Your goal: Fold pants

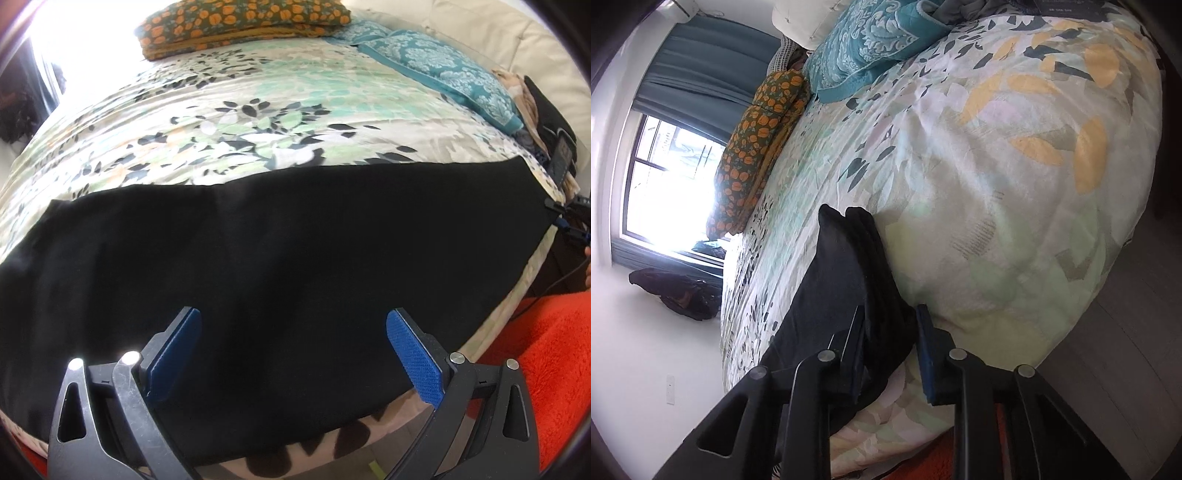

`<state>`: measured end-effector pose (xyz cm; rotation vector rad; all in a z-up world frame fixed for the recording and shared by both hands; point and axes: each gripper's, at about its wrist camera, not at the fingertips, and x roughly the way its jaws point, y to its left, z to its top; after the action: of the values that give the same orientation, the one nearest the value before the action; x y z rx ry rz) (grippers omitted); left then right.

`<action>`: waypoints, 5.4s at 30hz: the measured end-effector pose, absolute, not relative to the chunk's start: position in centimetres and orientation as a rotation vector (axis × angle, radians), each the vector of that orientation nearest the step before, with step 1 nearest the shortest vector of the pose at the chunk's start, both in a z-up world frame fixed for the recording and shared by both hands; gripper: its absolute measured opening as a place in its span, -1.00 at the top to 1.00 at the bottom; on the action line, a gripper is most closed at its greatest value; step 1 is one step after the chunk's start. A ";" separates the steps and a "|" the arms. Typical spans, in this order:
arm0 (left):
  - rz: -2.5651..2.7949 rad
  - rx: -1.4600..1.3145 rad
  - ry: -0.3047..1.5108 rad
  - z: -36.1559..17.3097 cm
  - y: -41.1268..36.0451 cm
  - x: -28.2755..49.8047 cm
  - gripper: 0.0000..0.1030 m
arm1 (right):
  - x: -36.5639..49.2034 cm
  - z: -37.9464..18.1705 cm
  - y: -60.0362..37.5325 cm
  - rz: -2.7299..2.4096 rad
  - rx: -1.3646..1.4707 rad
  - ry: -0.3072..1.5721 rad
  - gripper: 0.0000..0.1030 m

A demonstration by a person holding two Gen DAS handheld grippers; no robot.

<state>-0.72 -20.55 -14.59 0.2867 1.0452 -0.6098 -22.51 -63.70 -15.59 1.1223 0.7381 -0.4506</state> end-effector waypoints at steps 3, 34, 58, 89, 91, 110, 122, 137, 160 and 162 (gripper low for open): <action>-0.678 0.419 1.055 -16.7 -22.7 -2.4 -0.98 | -22.7 -14.0 -63.0 -0.411 1.144 0.679 0.54; -0.367 -0.198 1.053 -11.7 3.0 3.9 -0.88 | 0.8 -15.2 -16.5 0.191 0.653 1.065 -0.51; -0.546 0.080 1.099 -12.1 -8.6 0.7 0.84 | -10.0 -7.7 -25.9 -0.104 0.556 0.777 -0.70; -0.387 0.258 1.040 -15.8 -9.9 4.4 -0.71 | -3.9 -16.3 -25.5 -0.336 0.132 1.129 -0.99; -0.395 0.180 1.074 -16.4 -8.8 5.0 -0.78 | -3.9 -16.3 -25.4 -0.336 0.126 1.128 -0.99; -0.389 0.220 1.065 -16.7 -9.3 4.9 -0.89 | -2.0 -10.7 -23.8 -0.325 0.004 0.917 -0.99; -0.403 0.173 1.096 -16.0 -8.0 4.6 -0.90 | 0.4 -13.5 -22.5 -0.145 0.090 1.034 -0.99; -0.204 -0.180 0.986 -6.5 13.8 10.0 -0.90 | -2.6 -12.3 -20.8 -0.189 0.075 0.996 -0.99; -0.181 -0.486 1.327 -18.0 28.0 17.6 -0.99 | -3.1 -12.5 -19.7 -0.162 0.094 1.011 -0.99; -0.218 -0.457 1.373 -18.2 27.5 17.5 -0.99 | -2.9 -12.6 -19.5 -0.158 0.093 1.009 -0.99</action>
<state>17.55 27.46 -18.17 -0.4566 1.3733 -0.2179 -2.91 -19.53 -12.56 0.0929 1.0088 -0.1585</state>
